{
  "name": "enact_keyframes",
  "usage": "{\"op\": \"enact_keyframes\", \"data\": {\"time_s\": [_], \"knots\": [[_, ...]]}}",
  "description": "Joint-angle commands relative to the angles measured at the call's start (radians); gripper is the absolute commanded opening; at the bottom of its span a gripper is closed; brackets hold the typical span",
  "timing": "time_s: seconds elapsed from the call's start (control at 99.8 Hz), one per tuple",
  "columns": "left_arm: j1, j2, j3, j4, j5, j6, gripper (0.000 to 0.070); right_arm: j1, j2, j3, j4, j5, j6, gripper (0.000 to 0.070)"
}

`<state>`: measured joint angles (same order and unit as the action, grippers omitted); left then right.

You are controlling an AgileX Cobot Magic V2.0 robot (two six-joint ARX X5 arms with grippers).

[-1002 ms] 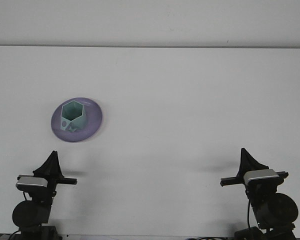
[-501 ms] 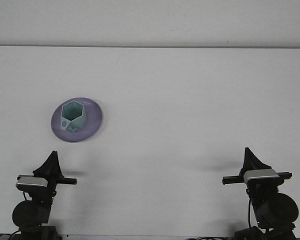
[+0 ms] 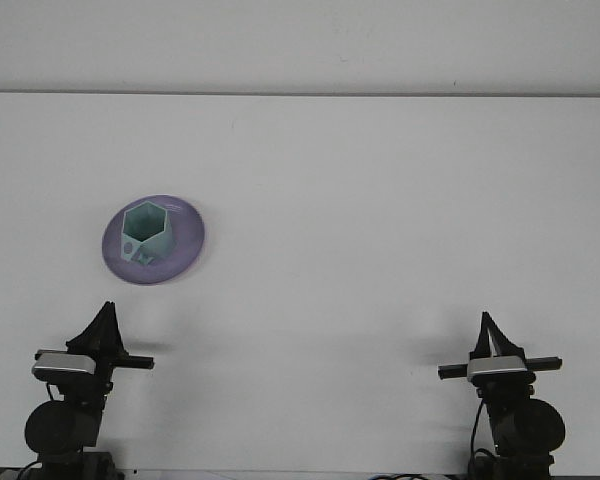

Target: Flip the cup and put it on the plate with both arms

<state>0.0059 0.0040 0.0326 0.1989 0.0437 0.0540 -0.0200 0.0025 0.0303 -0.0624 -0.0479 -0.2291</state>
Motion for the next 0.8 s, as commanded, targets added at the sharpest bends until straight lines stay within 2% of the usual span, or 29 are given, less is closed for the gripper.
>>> {"op": "enact_keyframes", "data": {"time_s": [0.0,0.791], "knots": [[0.0,-0.001,-0.018,0.009,-0.001,0.006,0.0015,-0.001,-0.002,-0.019,0.04,0.015,-0.011,0.0001],[0.0,-0.001,-0.017,0.012,-0.001,0.006,0.0015,0.0,-0.002,-0.018,0.041,0.022,-0.003,0.0]]}}
